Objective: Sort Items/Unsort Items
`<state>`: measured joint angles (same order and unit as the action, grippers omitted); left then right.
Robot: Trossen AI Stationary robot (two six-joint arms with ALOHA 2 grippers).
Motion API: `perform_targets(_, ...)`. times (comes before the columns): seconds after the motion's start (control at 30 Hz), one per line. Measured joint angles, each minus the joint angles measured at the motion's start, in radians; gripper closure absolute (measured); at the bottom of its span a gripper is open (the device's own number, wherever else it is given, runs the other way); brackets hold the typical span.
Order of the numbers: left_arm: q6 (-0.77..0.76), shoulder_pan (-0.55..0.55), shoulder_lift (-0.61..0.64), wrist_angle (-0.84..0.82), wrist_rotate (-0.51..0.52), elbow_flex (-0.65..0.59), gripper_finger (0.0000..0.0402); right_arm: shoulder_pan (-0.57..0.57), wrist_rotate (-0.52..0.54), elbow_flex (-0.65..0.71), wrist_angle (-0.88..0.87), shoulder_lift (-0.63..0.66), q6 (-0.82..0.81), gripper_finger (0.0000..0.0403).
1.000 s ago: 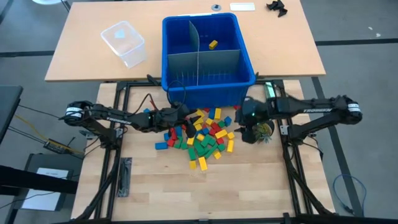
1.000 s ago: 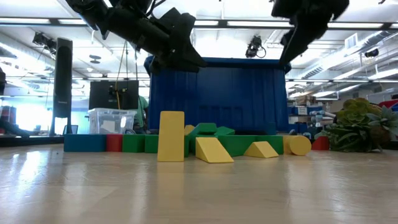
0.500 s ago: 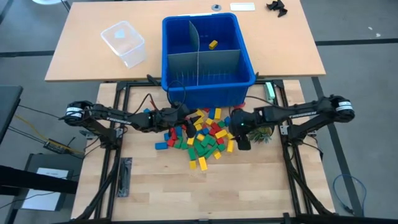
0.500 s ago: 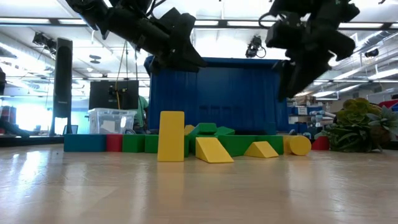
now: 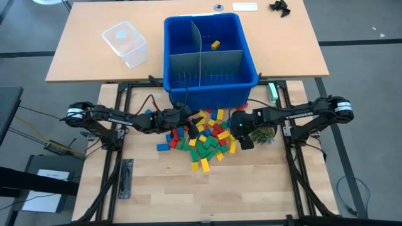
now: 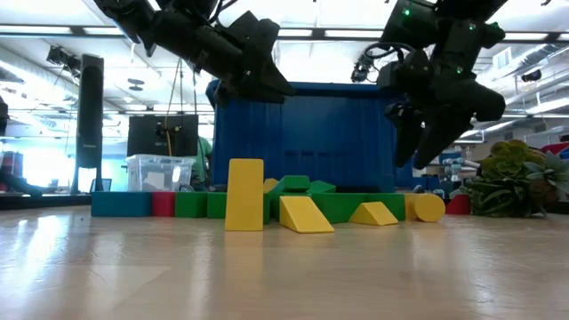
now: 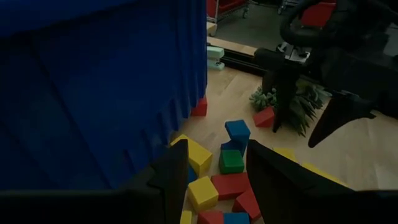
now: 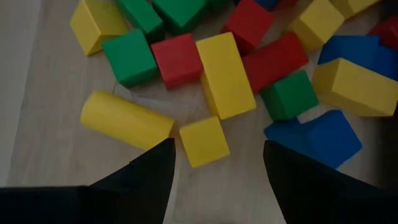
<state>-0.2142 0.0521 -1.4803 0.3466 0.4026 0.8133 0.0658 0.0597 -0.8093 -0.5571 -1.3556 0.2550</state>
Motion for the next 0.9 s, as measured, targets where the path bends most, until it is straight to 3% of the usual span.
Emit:
perform_targets(0.4, 0.0, 0.0, 0.0, 0.001, 0.0, 0.0, 0.0234, 0.003, -0.001, 0.0, 0.003, 0.0, -0.011, 0.0176)
perform_targets(0.7, 0.0, 0.0, 0.0, 0.001, 0.0, 0.0, 0.0234, 0.04, -0.004, 0.0, 0.004, 0.0, 0.084, 0.0183)
perform_targets(0.9, 0.0, 0.0, 0.0, 0.001, 0.0, 0.0, 0.0234, 0.082, -0.1, 0.0, 0.006, -0.003, 0.175, 0.0185)
